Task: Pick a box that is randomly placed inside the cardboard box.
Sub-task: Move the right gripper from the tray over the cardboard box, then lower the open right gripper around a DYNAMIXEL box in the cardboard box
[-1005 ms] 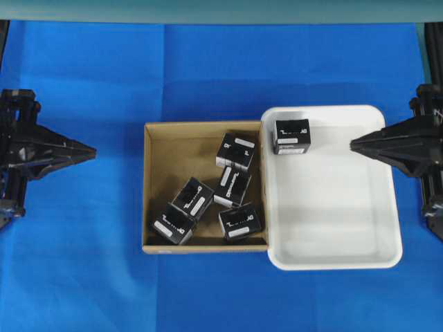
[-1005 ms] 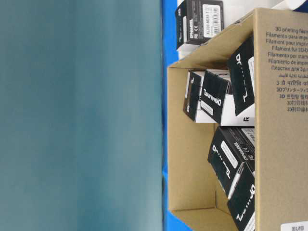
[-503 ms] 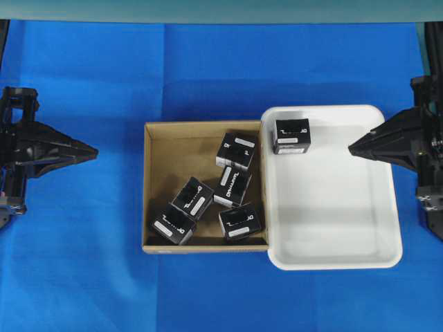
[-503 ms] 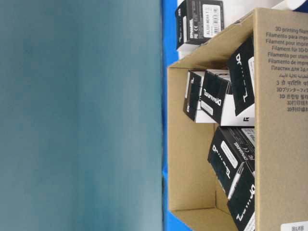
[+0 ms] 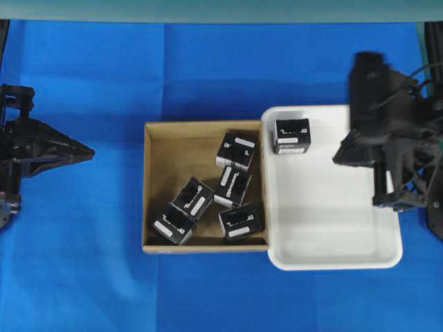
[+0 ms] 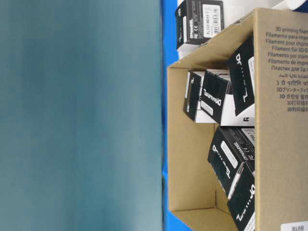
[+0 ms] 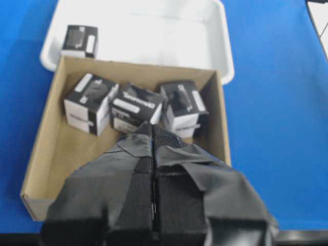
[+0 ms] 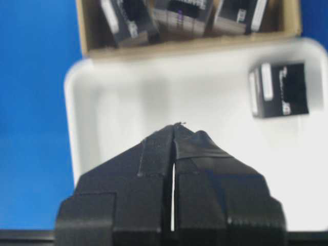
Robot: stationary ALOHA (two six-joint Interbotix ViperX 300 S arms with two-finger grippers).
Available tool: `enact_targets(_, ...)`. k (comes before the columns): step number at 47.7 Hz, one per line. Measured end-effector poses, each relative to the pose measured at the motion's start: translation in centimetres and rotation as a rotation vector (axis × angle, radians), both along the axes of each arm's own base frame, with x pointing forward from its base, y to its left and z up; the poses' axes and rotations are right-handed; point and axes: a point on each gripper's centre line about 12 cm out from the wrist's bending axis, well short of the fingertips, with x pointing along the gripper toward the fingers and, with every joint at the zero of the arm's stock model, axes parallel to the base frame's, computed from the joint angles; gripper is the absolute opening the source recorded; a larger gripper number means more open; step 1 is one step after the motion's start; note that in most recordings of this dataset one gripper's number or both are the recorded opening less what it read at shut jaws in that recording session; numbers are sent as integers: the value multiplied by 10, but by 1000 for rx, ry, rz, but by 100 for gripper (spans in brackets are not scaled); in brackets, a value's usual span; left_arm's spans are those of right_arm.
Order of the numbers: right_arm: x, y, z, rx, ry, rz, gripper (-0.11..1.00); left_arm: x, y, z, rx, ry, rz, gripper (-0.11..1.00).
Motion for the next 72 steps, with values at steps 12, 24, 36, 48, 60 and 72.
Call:
enact_targets(12, 32, -4, -8, -14, 105, 34, -1, 0, 0, 1, -1, 0, -1, -7)
enact_targets(24, 59, -15, -16, -21, 174, 28, -1, 1, -4, 2, -1, 0, -16, -7)
enact_targets(36, 90, 7, -45, -63, 234, 190, -1, 1, -4, 2, -10, 0, -15, -7)
enact_targets(48, 113, 37, -78, -96, 255, 324, -1, 1, -4, 1, -25, 3, -11, -7)
enact_targets(60, 120, 42, -91, -111, 260, 375, -1, 1, -4, 1, -27, 4, -12, -7)
enact_targets(72, 127, 45, -100, -130, 235, 413, 3, 1, -4, 1, -27, 4, -10, -7)
